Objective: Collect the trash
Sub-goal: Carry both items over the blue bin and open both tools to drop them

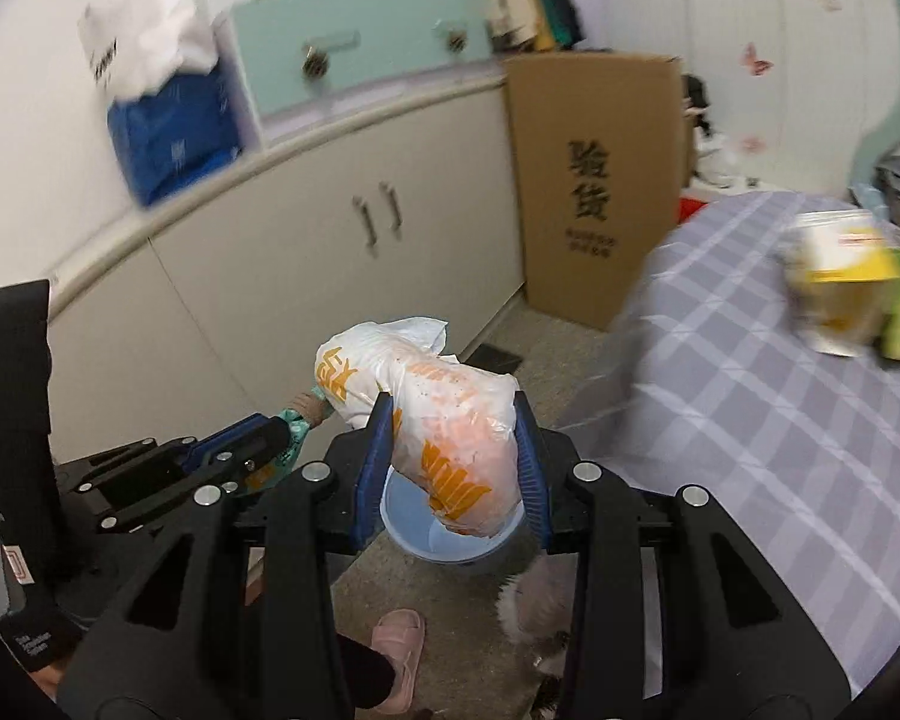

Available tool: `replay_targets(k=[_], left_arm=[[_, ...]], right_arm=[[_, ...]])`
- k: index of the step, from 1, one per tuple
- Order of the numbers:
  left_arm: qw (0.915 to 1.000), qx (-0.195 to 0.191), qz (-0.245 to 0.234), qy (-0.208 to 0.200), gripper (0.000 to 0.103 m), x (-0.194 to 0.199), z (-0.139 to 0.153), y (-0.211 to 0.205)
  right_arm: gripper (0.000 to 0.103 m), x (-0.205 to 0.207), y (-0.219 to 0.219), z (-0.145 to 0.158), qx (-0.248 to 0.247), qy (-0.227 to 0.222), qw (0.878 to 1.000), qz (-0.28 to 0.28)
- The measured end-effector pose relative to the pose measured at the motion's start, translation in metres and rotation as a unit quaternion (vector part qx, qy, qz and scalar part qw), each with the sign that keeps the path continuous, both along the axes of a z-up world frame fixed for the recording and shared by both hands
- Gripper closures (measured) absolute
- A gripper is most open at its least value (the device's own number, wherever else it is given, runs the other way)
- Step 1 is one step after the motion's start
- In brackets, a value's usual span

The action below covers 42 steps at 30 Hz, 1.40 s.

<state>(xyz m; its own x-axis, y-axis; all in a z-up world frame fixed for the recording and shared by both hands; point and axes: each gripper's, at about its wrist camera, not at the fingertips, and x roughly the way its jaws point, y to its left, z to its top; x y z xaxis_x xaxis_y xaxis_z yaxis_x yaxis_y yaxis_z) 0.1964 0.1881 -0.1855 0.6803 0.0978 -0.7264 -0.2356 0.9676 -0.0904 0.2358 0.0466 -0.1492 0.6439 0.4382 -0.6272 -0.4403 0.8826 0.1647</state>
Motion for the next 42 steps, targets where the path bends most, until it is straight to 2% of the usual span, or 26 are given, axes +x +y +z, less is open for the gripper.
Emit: replay_targets(k=[7, 8, 11, 15, 21, 27, 32, 33, 35, 36, 39, 42], left_arm=[[0.9978, -0.004, 0.037, 0.055, 0.096, 0.039, -0.059, 0.054], [0.9973, -0.004, 0.04, 0.062, 0.096, 0.046, -0.067, 0.06], [0.9961, 0.002, 0.045, 0.075, 0.096, 0.063, -0.083, 0.072], [0.9953, 0.003, 0.041, 0.087, 0.096, 0.077, -0.1, 0.078], [0.9942, 0.002, 0.027, 0.105, 0.096, 0.101, -0.123, 0.074], [0.9929, -0.009, 0.004, 0.119, 0.095, 0.125, -0.139, 0.067], [0.9947, -0.02, 0.002, 0.101, 0.093, 0.138, -0.135, 0.066], [0.9954, -0.022, 0.002, 0.093, 0.091, 0.139, -0.133, 0.067], [0.9964, -0.016, 0.01, 0.082, 0.063, 0.14, -0.128, 0.069], [0.9967, -0.011, 0.014, 0.08, 0.043, 0.14, -0.126, 0.07], [0.9967, 0.0, 0.025, 0.077, 0.04, 0.13, -0.118, 0.074], [0.9965, -0.007, 0.036, 0.075, 0.04, 0.117, -0.108, 0.078]], right_arm=[[0.064, 0.052, 0.067, -0.067, -0.042, 0.042, 0.998, 0.016], [0.061, 0.062, 0.076, -0.079, -0.047, 0.044, 0.998, 0.017], [0.042, 0.083, 0.093, -0.104, -0.052, 0.057, 0.997, 0.023], [0.039, 0.109, 0.105, -0.132, -0.059, 0.082, 0.995, 0.016], [0.031, 0.118, 0.095, -0.141, -0.061, 0.08, 0.995, -0.018], [0.026, 0.115, 0.078, -0.134, -0.075, 0.039, 0.994, -0.064], [0.024, 0.112, 0.068, -0.125, -0.072, 0.02, 0.994, -0.08], [0.024, 0.112, 0.067, -0.124, -0.069, 0.02, 0.994, -0.082], [0.024, 0.11, 0.064, -0.122, -0.068, 0.022, 0.994, -0.083], [0.023, 0.109, 0.063, -0.119, -0.065, 0.023, 0.994, -0.082], [0.023, 0.106, 0.061, -0.112, -0.058, 0.028, 0.995, -0.079], [0.023, 0.098, 0.06, -0.102, -0.049, 0.031, 0.996, -0.071]])
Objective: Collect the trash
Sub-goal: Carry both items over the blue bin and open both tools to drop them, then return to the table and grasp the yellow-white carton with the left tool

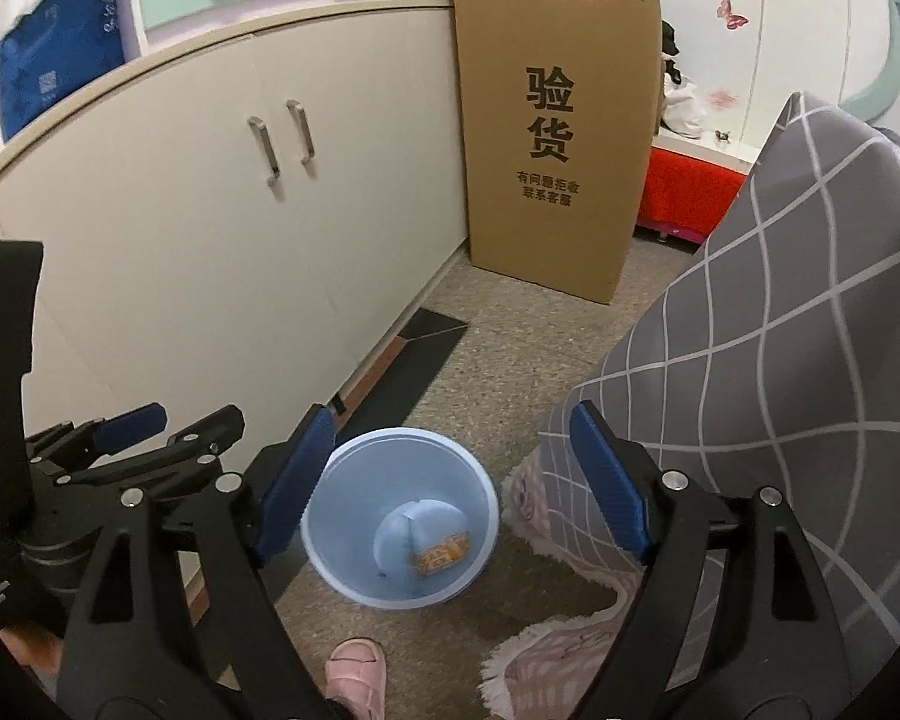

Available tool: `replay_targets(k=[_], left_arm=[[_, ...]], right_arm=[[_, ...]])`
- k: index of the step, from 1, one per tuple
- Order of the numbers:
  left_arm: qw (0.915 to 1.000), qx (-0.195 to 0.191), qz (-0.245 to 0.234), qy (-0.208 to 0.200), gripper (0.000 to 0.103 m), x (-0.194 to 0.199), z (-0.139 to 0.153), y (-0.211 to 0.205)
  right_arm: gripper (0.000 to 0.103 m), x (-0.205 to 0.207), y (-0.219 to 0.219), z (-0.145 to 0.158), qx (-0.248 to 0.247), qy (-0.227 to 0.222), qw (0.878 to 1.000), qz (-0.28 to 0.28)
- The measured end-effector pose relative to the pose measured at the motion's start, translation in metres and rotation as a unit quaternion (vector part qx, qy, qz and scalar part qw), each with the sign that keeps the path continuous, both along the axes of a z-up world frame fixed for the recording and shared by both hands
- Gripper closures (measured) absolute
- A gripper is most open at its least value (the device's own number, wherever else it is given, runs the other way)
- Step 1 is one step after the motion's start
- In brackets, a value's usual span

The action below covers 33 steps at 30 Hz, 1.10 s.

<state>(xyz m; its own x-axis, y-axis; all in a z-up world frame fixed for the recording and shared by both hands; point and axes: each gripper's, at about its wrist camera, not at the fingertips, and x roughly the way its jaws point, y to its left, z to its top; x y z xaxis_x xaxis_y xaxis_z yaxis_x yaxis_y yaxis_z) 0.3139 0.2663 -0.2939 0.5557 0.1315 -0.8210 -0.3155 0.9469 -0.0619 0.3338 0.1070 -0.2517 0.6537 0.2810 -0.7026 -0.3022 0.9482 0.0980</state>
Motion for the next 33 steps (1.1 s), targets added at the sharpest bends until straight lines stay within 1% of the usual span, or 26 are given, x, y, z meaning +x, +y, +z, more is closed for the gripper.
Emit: replay_targets(k=[1, 6, 7, 9, 12, 14, 17, 20, 24, 28, 29, 33], left_arm=[[1.0, -0.001, 0.006, -0.004, 0.038, -0.007, 0.006, 0.001], [0.9995, 0.005, 0.022, -0.022, 0.036, -0.043, 0.039, 0.001], [0.9991, 0.007, 0.025, -0.032, 0.036, -0.054, 0.051, 0.0], [0.9985, 0.01, 0.029, -0.046, 0.035, -0.067, 0.067, -0.003], [0.9957, 0.021, 0.036, -0.082, 0.033, -0.093, 0.104, -0.011], [0.9935, 0.028, 0.039, -0.103, 0.032, -0.107, 0.123, -0.019], [0.9904, 0.039, 0.031, -0.129, 0.029, -0.124, 0.15, -0.035], [0.9867, 0.052, 0.009, -0.154, 0.028, -0.137, 0.176, -0.063], [0.9826, 0.064, -0.029, -0.172, 0.027, -0.143, 0.197, -0.107], [0.9783, 0.076, -0.076, -0.177, 0.026, -0.139, 0.208, -0.155], [0.9775, 0.076, -0.087, -0.177, 0.026, -0.136, 0.208, -0.165], [0.9741, 0.065, -0.142, -0.163, 0.026, -0.118, 0.207, -0.218]], right_arm=[[0.023, -0.004, 0.0, 0.004, 0.004, 0.001, 1.0, 0.004], [0.023, -0.026, -0.002, 0.031, 0.032, 0.004, 0.999, 0.027], [0.023, -0.031, -0.003, 0.039, 0.04, 0.004, 0.999, 0.033], [0.022, -0.044, -0.007, 0.055, 0.054, -0.003, 0.998, 0.04], [0.021, -0.061, -0.015, 0.078, 0.081, -0.004, 0.995, 0.052], [0.021, -0.071, -0.023, 0.093, 0.097, -0.008, 0.994, 0.058], [0.021, -0.092, -0.046, 0.12, 0.122, -0.026, 0.99, 0.059], [0.02, -0.108, -0.069, 0.139, 0.133, -0.045, 0.989, 0.046], [0.019, -0.124, -0.114, 0.159, 0.139, -0.071, 0.988, 0.012], [0.019, -0.131, -0.165, 0.167, 0.14, -0.089, 0.985, -0.036], [0.019, -0.132, -0.173, 0.168, 0.14, -0.091, 0.985, -0.044], [0.019, -0.132, -0.23, 0.164, 0.138, -0.094, 0.981, -0.101]])
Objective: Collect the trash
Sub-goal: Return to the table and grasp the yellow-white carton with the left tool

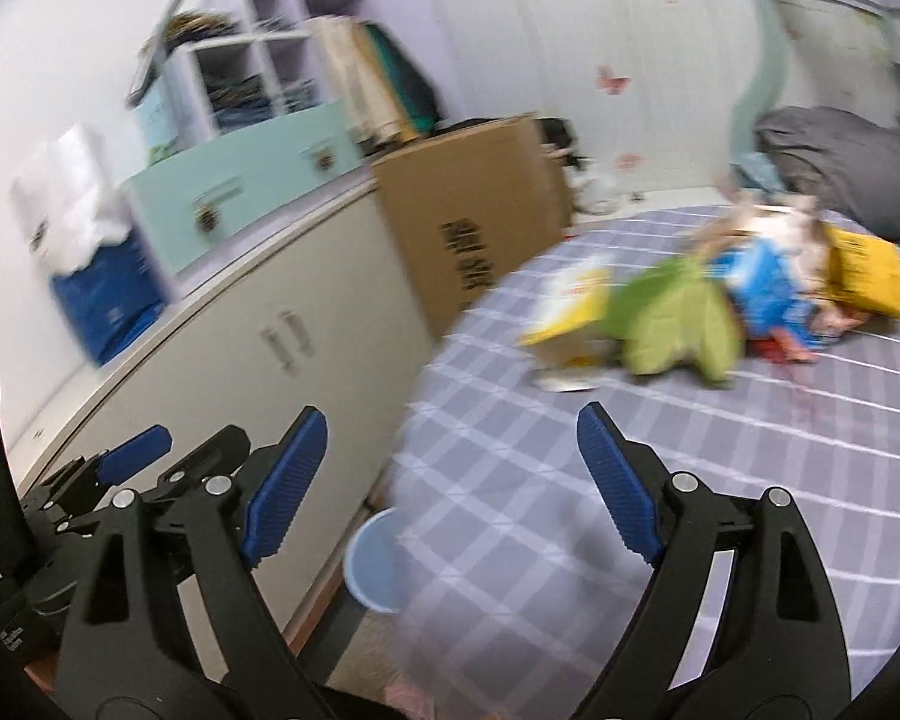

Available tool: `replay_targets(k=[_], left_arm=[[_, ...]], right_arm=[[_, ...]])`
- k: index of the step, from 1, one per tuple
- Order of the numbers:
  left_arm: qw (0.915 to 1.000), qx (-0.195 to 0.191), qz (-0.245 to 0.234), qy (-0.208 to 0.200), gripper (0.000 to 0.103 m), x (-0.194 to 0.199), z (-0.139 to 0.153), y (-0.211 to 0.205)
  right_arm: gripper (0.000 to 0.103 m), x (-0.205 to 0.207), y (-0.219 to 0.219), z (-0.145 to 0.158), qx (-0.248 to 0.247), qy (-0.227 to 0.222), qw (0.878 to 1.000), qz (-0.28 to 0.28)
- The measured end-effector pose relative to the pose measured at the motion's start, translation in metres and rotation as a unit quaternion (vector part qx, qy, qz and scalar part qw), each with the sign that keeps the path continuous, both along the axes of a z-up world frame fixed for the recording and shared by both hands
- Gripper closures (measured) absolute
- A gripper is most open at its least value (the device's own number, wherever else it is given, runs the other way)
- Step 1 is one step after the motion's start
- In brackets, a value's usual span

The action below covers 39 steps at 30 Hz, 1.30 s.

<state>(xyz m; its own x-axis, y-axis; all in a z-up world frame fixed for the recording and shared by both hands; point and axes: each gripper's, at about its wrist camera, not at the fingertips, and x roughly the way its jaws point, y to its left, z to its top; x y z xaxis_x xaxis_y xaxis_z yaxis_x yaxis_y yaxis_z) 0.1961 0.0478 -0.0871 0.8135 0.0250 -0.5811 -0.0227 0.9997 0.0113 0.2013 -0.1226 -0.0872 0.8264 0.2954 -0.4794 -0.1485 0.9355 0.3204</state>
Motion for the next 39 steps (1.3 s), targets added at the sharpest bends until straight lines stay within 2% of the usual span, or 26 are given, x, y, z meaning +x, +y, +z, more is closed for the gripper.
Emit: replay_targets(k=[5, 12, 15, 18, 21, 28, 31, 32, 36, 38, 39], left_arm=[[0.9978, 0.029, -0.057, 0.017, 0.026, 0.026, -0.012, -0.056], [0.9911, 0.102, -0.083, 0.019, 0.026, 0.063, -0.023, -0.1], [0.9855, 0.136, -0.1, 0.019, 0.026, 0.08, -0.027, -0.113], [0.9754, 0.189, -0.112, 0.016, 0.025, 0.094, -0.034, -0.126], [0.9677, 0.218, -0.126, 0.014, 0.025, 0.102, -0.038, -0.137], [0.959, 0.242, -0.147, 0.015, 0.025, 0.12, -0.053, -0.158], [0.9635, 0.223, -0.148, 0.018, 0.026, 0.127, -0.055, -0.162], [0.9625, 0.226, -0.148, 0.022, 0.026, 0.129, -0.056, -0.164], [0.9584, 0.237, -0.159, 0.014, 0.037, 0.129, -0.056, -0.169], [0.9598, 0.23, -0.159, 0.024, 0.053, 0.131, -0.056, -0.171], [0.9609, 0.223, -0.162, 0.032, 0.057, 0.132, -0.056, -0.172]], right_arm=[[0.019, 0.006, -0.06, -0.011, 0.002, 0.016, 0.998, -0.064], [0.017, 0.024, -0.105, -0.028, 0.002, 0.044, 0.993, -0.106], [0.017, 0.036, -0.111, -0.034, 0.02, 0.062, 0.993, -0.102], [0.015, 0.045, -0.111, -0.034, 0.021, 0.073, 0.992, -0.1], [0.015, 0.052, -0.113, -0.036, 0.016, 0.077, 0.992, -0.101], [0.015, 0.065, -0.116, -0.042, 0.027, 0.097, 0.989, -0.106], [0.015, 0.067, -0.119, -0.043, 0.03, 0.102, 0.988, -0.113], [0.015, 0.068, -0.12, -0.044, 0.033, 0.108, 0.987, -0.117], [0.015, 0.072, -0.125, -0.048, 0.048, 0.122, 0.985, -0.116], [0.015, 0.072, -0.126, -0.049, 0.048, 0.124, 0.984, -0.116], [0.015, 0.072, -0.126, -0.049, 0.046, 0.124, 0.984, -0.117]])
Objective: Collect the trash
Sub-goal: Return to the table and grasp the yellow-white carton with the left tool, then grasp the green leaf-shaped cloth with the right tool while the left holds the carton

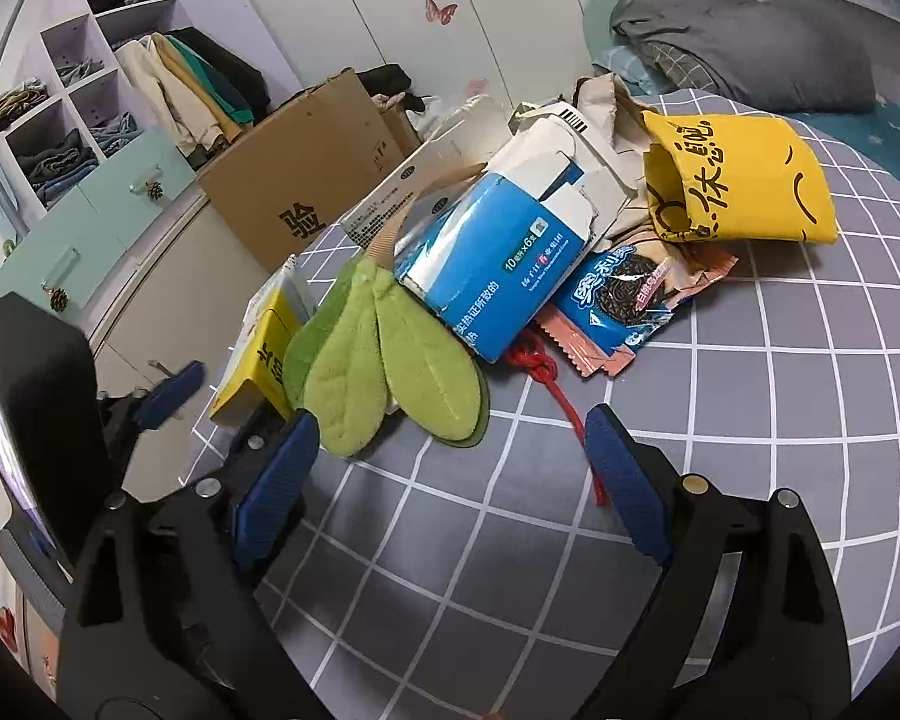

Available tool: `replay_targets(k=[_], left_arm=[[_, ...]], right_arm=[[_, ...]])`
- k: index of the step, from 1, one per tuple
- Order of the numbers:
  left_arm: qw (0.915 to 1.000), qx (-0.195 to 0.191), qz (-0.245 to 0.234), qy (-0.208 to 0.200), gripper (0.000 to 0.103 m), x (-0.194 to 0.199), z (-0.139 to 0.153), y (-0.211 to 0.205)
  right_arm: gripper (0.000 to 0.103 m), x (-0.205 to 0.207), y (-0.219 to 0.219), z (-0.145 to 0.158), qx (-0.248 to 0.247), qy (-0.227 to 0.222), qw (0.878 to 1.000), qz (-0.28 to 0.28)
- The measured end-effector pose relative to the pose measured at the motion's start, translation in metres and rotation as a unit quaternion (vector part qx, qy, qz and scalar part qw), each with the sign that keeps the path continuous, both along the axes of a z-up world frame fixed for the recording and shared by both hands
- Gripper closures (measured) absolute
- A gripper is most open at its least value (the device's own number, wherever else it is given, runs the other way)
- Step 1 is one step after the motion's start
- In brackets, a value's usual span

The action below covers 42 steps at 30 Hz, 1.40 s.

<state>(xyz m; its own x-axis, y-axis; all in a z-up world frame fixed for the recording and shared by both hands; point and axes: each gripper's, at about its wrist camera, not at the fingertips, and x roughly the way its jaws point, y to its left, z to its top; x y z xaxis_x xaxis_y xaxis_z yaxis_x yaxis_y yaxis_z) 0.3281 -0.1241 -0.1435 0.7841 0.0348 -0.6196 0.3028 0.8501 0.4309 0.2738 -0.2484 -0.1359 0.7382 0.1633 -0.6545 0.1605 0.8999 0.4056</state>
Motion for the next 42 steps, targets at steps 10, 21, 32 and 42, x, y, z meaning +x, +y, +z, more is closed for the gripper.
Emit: replay_targets(k=[10, 21, 32, 42], left_arm=[[0.9986, -0.046, 0.024, 0.0, 0.095, -0.008, 0.011, 0.013], [0.9855, -0.16, 0.055, -0.003, 0.095, -0.031, 0.035, 0.069], [0.9751, -0.202, 0.091, 0.013, 0.095, -0.036, 0.03, 0.118], [0.9676, -0.225, 0.112, 0.017, 0.095, -0.036, 0.022, 0.151]], right_arm=[[0.015, -0.001, 0.004, 0.003, -0.017, -0.006, 1.0, -0.005], [0.015, -0.005, 0.029, 0.015, -0.069, -0.022, 0.997, 0.008], [0.015, 0.017, 0.029, 0.009, -0.056, 0.001, 0.998, 0.009], [0.061, 0.051, 0.047, 0.007, -0.09, 0.014, 0.996, 0.004]])
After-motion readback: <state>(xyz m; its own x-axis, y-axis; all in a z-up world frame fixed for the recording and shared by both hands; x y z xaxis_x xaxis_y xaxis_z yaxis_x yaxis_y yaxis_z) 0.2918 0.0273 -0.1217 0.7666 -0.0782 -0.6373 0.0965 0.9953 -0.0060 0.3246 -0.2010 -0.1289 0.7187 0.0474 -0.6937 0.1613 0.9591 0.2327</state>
